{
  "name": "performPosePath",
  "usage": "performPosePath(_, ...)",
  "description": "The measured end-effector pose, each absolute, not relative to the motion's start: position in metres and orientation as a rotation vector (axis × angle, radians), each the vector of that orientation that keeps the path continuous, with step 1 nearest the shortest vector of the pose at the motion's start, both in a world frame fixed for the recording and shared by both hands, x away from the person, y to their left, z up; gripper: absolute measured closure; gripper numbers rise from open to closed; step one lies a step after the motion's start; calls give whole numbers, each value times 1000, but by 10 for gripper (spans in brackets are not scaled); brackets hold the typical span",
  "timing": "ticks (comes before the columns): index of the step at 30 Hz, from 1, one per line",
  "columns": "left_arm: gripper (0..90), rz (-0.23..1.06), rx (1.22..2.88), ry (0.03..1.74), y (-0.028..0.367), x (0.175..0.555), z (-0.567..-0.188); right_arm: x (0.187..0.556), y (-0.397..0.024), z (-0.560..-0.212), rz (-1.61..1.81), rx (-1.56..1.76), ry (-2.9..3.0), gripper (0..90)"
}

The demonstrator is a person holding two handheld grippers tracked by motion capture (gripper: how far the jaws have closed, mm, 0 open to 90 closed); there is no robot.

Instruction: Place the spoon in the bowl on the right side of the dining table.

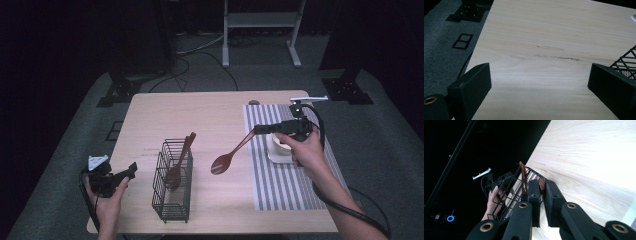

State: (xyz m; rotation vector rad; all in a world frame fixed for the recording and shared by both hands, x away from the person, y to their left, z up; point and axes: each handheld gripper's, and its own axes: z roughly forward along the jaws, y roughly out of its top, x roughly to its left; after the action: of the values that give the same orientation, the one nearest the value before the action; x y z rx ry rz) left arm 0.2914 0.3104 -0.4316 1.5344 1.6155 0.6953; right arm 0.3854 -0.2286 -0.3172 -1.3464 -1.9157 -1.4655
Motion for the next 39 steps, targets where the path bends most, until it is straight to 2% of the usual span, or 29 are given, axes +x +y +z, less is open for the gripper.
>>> performPosePath(39,39,698,1537,1614,311,291,-431,391,-271,-333,-1487,-1481,-1860,832)
